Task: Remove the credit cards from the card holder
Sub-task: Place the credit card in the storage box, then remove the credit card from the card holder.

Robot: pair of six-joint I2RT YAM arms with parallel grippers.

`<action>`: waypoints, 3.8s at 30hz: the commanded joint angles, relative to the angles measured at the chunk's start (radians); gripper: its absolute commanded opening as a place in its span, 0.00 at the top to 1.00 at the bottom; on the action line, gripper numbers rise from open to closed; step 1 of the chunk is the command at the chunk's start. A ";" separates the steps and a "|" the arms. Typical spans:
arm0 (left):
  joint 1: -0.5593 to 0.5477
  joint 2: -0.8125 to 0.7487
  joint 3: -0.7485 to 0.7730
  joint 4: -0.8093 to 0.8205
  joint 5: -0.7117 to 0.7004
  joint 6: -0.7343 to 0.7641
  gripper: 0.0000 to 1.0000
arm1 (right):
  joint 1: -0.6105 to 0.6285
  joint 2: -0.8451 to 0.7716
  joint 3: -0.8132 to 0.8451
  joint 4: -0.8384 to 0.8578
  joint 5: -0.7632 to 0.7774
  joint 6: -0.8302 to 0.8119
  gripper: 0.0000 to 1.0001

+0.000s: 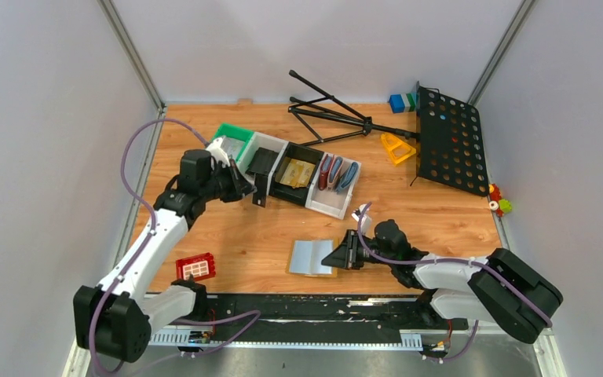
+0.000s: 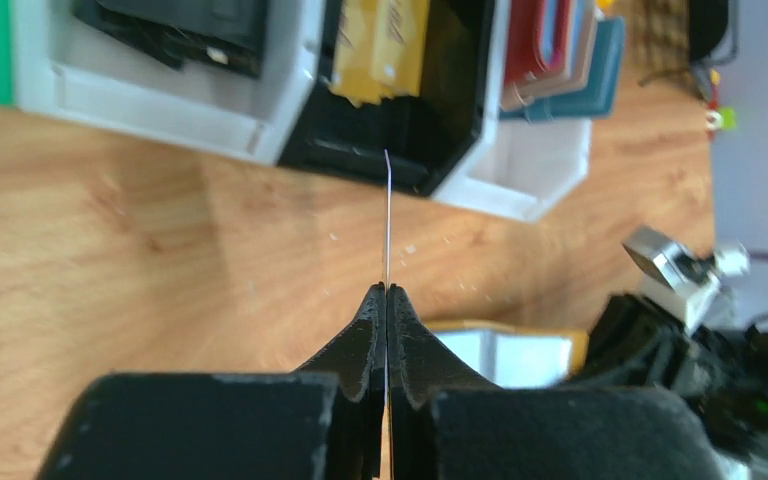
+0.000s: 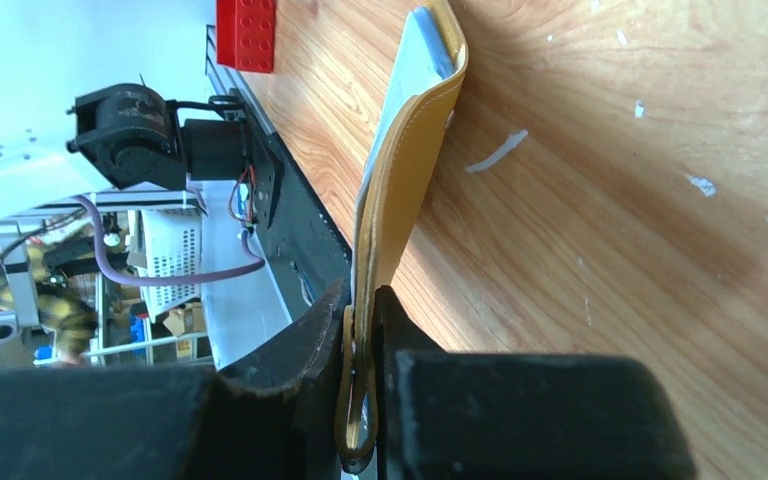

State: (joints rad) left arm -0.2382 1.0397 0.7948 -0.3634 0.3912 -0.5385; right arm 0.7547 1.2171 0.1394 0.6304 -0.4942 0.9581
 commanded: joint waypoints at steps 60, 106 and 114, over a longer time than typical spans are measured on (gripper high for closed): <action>-0.125 0.238 0.197 -0.034 -0.182 0.159 0.48 | -0.002 -0.205 0.145 -0.316 0.056 -0.183 0.99; -0.127 0.008 -0.561 1.383 0.543 -0.894 0.26 | -0.006 -0.329 0.220 -0.017 -0.078 0.137 1.00; -0.127 -0.021 -0.569 1.294 0.517 -0.820 0.48 | -0.009 -0.334 0.173 -0.069 -0.052 0.120 1.00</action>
State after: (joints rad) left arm -0.3637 1.0409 0.2306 0.9146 0.9077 -1.3926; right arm 0.7494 0.8886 0.3229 0.5560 -0.5694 1.0901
